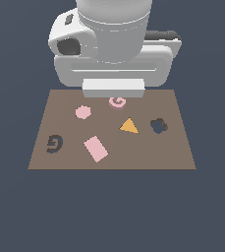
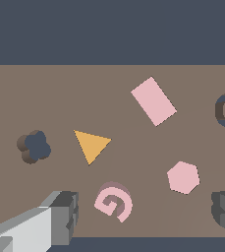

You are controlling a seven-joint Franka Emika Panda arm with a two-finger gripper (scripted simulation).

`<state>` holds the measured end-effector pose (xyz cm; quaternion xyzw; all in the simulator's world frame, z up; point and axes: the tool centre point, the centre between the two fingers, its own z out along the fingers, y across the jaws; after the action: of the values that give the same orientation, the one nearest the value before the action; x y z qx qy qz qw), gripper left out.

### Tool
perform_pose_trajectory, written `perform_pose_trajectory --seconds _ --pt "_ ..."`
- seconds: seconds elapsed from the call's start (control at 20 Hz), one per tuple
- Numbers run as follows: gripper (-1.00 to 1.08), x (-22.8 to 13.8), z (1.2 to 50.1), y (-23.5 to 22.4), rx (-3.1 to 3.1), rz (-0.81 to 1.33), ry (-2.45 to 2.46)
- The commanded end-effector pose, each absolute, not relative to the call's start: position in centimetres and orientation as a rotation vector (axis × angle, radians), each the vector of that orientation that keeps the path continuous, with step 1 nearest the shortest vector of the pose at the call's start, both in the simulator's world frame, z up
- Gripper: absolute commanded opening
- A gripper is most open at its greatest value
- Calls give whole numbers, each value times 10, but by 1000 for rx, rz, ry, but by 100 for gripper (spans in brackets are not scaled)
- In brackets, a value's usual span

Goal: Insert a designated object into the corresponding slot on a board.

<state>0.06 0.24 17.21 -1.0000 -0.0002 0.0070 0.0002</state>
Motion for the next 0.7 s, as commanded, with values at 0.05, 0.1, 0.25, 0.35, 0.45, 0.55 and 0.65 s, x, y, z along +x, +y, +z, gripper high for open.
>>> perform_pose_trajectory --seconds 0.05,0.1,0.25,0.35,0.45,0.55,0.65 --pt "100 1 172 2 -3141 22 -2" --pt "100 0 172 3 -3141 22 -6" --pt "100 -1 170 3 -3141 22 -31" --pt "100 -2 168 4 -3141 21 -60" --pt "100 -3 165 6 -3140 21 -99" --pt "100 -5 161 7 -3138 20 -148" --pt "100 -8 157 9 -3134 19 -206"
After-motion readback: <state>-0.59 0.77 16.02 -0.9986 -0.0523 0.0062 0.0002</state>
